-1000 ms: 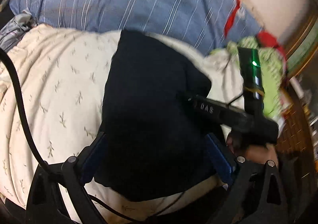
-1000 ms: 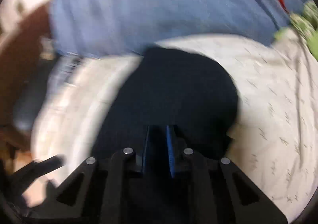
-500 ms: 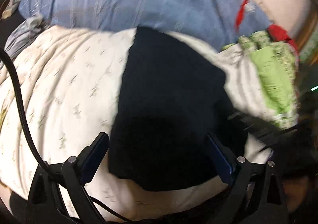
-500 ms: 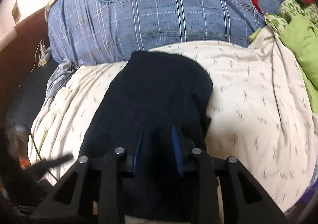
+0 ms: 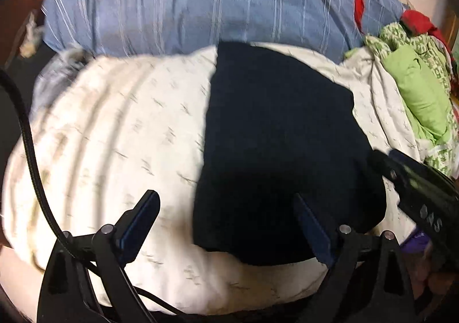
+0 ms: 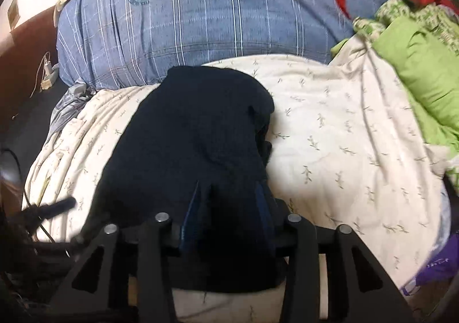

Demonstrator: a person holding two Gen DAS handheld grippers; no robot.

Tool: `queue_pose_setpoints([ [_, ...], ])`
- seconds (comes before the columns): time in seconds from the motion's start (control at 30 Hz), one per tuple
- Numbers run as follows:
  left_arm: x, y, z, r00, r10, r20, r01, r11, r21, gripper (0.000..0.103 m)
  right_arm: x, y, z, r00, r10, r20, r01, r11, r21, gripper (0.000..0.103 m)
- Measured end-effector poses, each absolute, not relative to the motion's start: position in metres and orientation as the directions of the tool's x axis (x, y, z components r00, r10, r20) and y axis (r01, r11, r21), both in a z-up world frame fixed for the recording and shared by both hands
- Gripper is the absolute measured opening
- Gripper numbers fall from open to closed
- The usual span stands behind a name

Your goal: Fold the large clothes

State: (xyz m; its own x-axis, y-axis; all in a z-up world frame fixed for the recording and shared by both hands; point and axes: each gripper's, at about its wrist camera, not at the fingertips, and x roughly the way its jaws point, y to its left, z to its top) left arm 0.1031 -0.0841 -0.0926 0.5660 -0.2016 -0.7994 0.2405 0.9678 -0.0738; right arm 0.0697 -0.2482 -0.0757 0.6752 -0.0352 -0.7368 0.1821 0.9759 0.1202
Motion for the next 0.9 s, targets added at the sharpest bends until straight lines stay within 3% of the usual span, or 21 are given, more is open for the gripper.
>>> queue_pose_setpoints([
  [0.1, 0.091, -0.076, -0.071, 0.616, -0.160, -0.771, 0.207, 0.978, -0.037, 0.096, 0.054, -0.234, -0.060, 0.688, -0.068, -0.722, 0.188, 0.978, 0.087, 0.063],
  [0.3, 0.062, -0.059, -0.035, 0.650, -0.154, -0.744, 0.178, 0.983, -0.049, 0.097, 0.023, -0.209, -0.035, 0.712, -0.124, -0.691, 0.208, 0.977, 0.039, 0.074],
  [0.9, 0.005, -0.016, -0.027, 0.656, -0.149, -0.740, 0.124, 0.988, -0.089, 0.097, -0.040, -0.166, -0.016, 0.736, -0.173, -0.655, 0.249, 0.968, 0.024, 0.079],
])
